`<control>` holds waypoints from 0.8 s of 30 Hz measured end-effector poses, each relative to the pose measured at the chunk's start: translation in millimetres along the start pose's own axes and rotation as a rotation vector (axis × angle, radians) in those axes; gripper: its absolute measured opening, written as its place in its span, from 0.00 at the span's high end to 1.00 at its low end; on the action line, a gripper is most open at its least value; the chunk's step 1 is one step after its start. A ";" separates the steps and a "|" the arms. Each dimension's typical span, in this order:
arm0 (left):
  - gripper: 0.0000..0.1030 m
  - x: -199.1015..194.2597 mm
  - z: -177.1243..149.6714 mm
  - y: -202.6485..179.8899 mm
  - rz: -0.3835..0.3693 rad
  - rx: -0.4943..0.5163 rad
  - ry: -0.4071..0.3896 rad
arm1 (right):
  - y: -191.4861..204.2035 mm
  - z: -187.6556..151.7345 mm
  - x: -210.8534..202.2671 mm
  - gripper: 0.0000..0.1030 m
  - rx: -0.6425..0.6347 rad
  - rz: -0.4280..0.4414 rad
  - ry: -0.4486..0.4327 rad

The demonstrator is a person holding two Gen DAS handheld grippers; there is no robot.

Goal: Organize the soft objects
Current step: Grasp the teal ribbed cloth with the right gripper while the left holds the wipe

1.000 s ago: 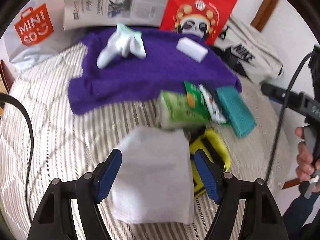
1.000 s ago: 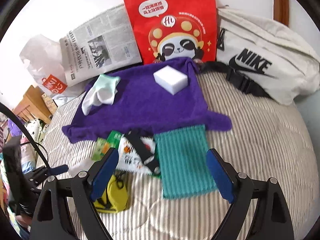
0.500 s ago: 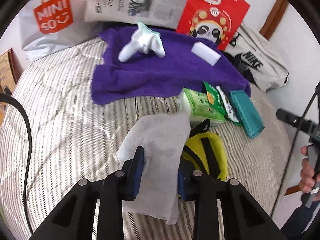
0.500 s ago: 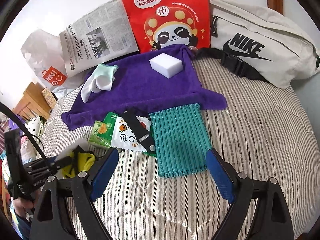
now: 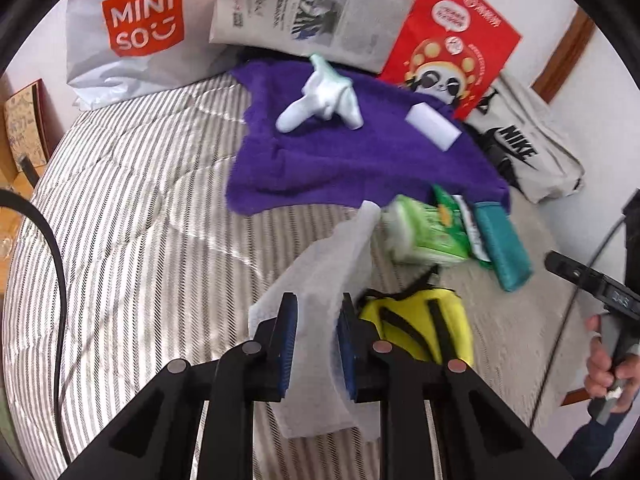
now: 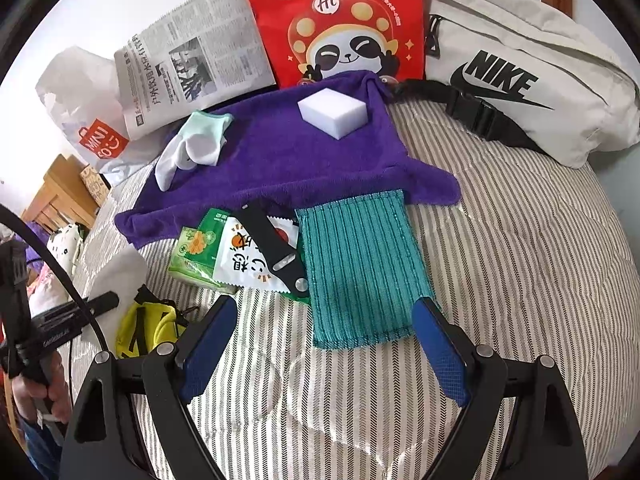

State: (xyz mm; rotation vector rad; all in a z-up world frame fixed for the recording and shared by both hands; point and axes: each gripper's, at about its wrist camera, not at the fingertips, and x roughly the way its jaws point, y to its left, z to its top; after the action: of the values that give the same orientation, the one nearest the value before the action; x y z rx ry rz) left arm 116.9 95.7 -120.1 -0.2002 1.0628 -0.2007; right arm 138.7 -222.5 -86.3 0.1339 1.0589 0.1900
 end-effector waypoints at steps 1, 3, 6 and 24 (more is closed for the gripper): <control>0.82 3.6 1.3 0.9 -0.004 0.003 0.006 | 0.4 -0.4 1.0 0.14 -0.003 -0.002 0.003; 0.79 12.8 3.7 -0.8 -0.005 0.022 0.022 | 0.2 -0.3 3.5 0.14 -0.003 -0.005 0.010; 0.66 25.8 4.9 -7.4 -0.006 0.065 0.048 | 0.1 -0.5 9.9 0.14 -0.002 -0.011 0.028; 0.89 32.0 4.3 -8.4 0.082 0.132 -0.021 | -29.3 10.2 61.0 0.14 0.026 -0.085 0.069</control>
State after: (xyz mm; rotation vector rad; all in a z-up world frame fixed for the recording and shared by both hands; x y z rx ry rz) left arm 135.2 79.6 -142.8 -0.0395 1.0308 -0.1932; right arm 179.4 -238.0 -139.2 0.1057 1.1342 0.1051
